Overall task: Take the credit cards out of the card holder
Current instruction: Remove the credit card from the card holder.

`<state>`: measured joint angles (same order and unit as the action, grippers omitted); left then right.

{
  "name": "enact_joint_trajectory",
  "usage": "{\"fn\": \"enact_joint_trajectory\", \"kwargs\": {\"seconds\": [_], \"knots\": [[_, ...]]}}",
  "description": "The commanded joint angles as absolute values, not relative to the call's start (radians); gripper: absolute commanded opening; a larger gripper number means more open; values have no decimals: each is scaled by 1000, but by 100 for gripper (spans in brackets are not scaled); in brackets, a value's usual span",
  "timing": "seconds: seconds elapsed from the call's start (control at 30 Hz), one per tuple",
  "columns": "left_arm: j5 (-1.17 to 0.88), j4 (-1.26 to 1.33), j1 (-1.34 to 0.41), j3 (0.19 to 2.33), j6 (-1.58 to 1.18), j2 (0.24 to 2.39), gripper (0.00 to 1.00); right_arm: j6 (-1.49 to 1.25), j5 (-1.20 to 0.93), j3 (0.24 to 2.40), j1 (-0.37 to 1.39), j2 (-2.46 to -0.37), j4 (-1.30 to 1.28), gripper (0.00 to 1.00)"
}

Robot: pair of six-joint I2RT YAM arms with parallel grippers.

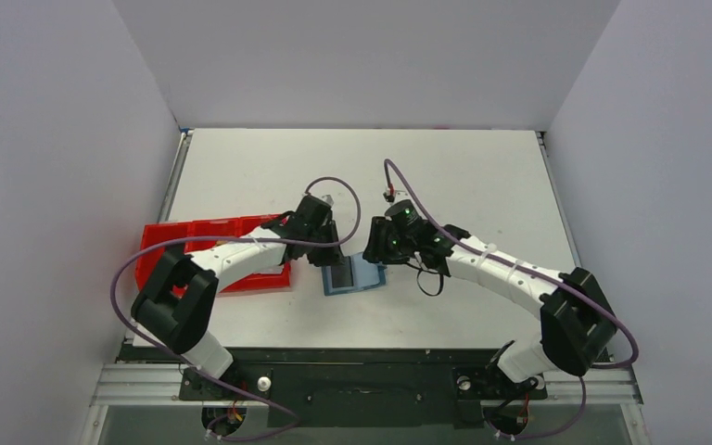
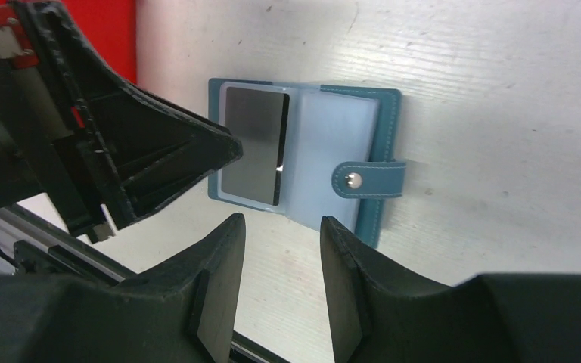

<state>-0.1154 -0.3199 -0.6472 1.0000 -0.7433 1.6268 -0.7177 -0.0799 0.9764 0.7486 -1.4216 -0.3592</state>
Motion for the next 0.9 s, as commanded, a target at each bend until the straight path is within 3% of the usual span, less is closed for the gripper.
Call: {"fn": "enact_joint_trajectory", "kwargs": {"seconds": [0.0, 0.37, 0.87], "knots": [[-72, -335, -594, 925, -726, 1526, 15, -734, -149, 1031, 770, -1505, -282, 38], [-128, -287, -565, 877, -725, 1549, 7, -791, -255, 1072, 788, -1709, -173, 35], [-136, -253, -574, 886, -728, 1636, 3, -805, -259, 1010, 761, -1785, -94, 34]]}}
